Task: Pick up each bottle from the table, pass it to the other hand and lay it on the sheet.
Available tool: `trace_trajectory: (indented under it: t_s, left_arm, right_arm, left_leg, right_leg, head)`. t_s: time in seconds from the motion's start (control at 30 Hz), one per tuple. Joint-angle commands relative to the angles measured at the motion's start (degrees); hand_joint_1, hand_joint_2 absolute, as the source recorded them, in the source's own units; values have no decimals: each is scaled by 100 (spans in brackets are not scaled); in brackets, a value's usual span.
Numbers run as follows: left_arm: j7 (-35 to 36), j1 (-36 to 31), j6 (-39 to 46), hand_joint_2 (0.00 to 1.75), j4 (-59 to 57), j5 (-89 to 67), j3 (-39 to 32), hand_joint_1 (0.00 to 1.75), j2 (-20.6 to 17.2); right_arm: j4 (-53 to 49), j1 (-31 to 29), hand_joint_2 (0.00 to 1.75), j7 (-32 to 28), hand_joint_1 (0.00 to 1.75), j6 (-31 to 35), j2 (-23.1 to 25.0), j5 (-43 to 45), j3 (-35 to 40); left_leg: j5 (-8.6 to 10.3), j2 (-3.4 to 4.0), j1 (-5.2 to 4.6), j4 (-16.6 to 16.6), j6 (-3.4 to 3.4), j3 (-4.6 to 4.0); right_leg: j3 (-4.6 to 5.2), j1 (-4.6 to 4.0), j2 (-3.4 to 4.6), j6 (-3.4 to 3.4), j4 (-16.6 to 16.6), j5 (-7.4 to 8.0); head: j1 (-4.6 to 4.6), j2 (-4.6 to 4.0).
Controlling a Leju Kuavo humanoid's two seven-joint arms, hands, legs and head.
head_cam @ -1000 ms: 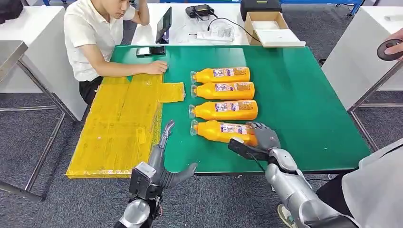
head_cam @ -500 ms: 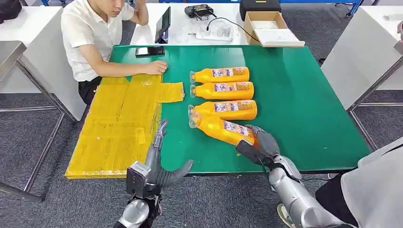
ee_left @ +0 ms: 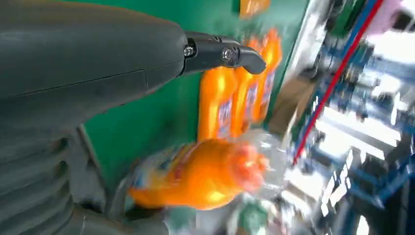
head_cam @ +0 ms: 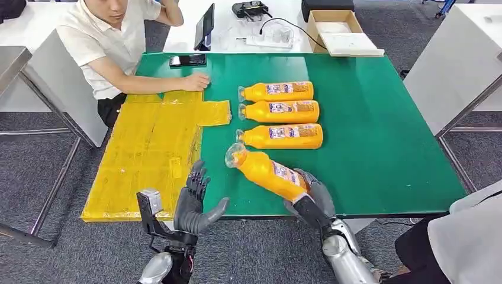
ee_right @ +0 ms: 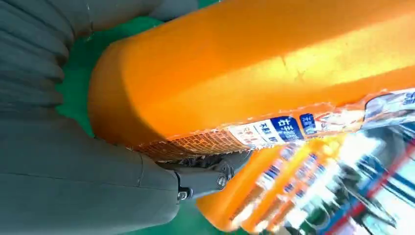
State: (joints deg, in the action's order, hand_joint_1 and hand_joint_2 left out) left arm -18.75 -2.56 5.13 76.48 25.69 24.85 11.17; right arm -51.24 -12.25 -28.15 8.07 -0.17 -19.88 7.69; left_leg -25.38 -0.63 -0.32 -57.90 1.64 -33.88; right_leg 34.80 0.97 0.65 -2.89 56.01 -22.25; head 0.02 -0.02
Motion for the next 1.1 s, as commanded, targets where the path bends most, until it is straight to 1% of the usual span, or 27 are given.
trace_trajectory:
  t_s: [0.03,0.1,0.13,0.17,0.2,0.23,0.27,0.33,0.43,0.47,0.57,0.6,0.63,0.67,0.73,0.8,0.87,0.9,0.93,1.07,1.1]
  left_arm:
    - [76,37,-294,175,58,147,185,0,-307]
    - [76,29,-294,175,61,147,183,0,-305]
    - [88,22,-352,175,64,180,194,0,-310]
    - [144,23,-628,175,86,309,267,0,-360]
    - [122,29,-712,175,111,276,334,0,-381]
    - [-19,26,-750,175,141,139,382,0,-378]
    - [-92,12,-766,175,162,29,438,0,-362]
    - [-109,-9,-791,175,203,11,482,0,-333]
    - [-613,-72,-665,175,337,-562,617,0,-314]
    - [-621,-93,-688,175,348,-613,659,0,-320]
    - [-495,-159,-711,175,222,-555,642,0,-256]
    - [-493,-199,-703,175,152,-554,625,0,-232]
    - [-493,-216,-702,175,130,-554,618,0,-226]
    - [-493,-216,-702,175,130,-554,618,0,-226]
    - [-493,-216,-702,175,130,-554,618,0,-226]
    - [-493,-217,-702,175,126,-554,615,0,-230]
    - [-493,-223,-702,175,112,-554,612,0,-222]
    - [-492,-283,-692,175,25,-558,613,0,-188]
    - [-501,-326,-650,175,-53,-581,609,0,-159]
    - [-567,-430,-441,175,-221,-517,484,0,23]
    - [-599,-453,-574,175,-167,-380,493,0,50]
  right_arm:
    - [-738,120,175,-27,175,-3,214,224,181]
    - [-732,128,175,-30,175,-5,202,223,182]
    - [-714,115,175,-39,175,-16,194,263,201]
    - [-754,111,175,-147,175,-88,235,394,240]
    - [-783,106,175,-157,175,-112,274,413,310]
    - [-773,77,175,-153,175,-119,292,436,434]
    - [-711,29,175,-135,175,-98,371,490,491]
    - [-500,-92,175,-89,175,-101,431,498,642]
    - [126,-358,175,-103,175,-111,513,418,989]
    - [368,-441,175,-78,175,-230,547,375,1124]
    - [931,-576,175,-279,175,-132,731,93,1493]
    - [1008,-561,175,-353,175,-137,810,52,1599]
    - [1012,-531,175,-376,175,-98,851,36,1628]
    - [1012,-531,175,-376,175,-98,851,36,1628]
    - [1012,-531,175,-376,175,-98,851,36,1628]
    - [1012,-537,175,-374,175,-104,837,37,1626]
    - [1005,-542,175,-392,175,-131,821,17,1662]
    - [1056,-522,175,-471,175,-271,843,-13,1800]
    - [1118,-507,175,-531,175,-303,879,-35,1887]
    - [1266,-378,175,-775,175,-79,1015,-240,2181]
    - [1312,-343,175,-897,175,-90,1047,-274,2305]
  left_leg:
    - [-13,21,6,3,-15,13]
    - [-4,7,2,3,-7,-3]
    - [-7,4,5,3,-12,4]
    - [-11,5,8,4,-15,9]
    - [-9,9,5,3,-11,1]
    - [-14,16,7,3,-15,10]
    - [-9,16,3,1,-10,-4]
    - [-10,18,5,2,-12,-4]
    - [-11,21,8,3,-14,1]
    - [-6,18,5,1,-10,-10]
    - [-10,25,9,5,-13,3]
    - [-11,28,11,9,-16,11]
    - [-7,17,9,5,-12,-1]
    - [-4,8,7,3,-9,-9]
    - [-13,15,11,3,-16,8]
    - [-5,9,5,4,-8,-8]
    - [-9,6,9,5,-14,4]
    - [-6,2,7,3,-11,-7]
    - [-10,8,9,4,-13,0]
    - [-9,1,10,4,-14,-3]
    - [-6,1,7,6,-12,-6]
  right_leg:
    - [-4,-7,9,16,0,-10]
    - [9,-3,-1,7,-2,-4]
    - [0,-7,-5,12,-3,-8]
    - [-5,-10,-5,15,-4,-11]
    - [5,-7,2,11,-3,-8]
    - [-2,-9,6,15,-3,-11]
    - [12,-4,9,10,0,-6]
    - [10,-7,10,12,-1,-6]
    - [7,-9,10,15,-2,-6]
    - [16,-7,11,9,-2,-2]
    - [5,-11,15,13,-7,-4]
    - [-2,-13,16,16,-11,-4]
    - [7,-10,8,12,-7,-3]
    - [14,-8,3,8,-4,-3]
    - [-1,-13,4,16,-4,-11]
    - [15,-6,2,9,-2,-5]
    - [1,-10,-5,14,-4,-11]
    - [10,-8,-6,11,-4,-8]
    - [4,-10,-3,14,-5,-10]
    - [5,-11,-10,15,-5,-12]
    - [9,-8,-8,12,-5,-9]
  head:
    - [0,0]
    - [0,2]
    - [0,2]
    - [-2,0]
    - [0,2]
    - [0,2]
    - [0,2]
    - [0,2]
    - [0,2]
    - [0,2]
    - [0,2]
    - [0,2]
    - [2,2]
    - [0,2]
    - [0,2]
    - [0,2]
    - [0,2]
    - [0,2]
    - [2,2]
    - [2,0]
    - [0,2]
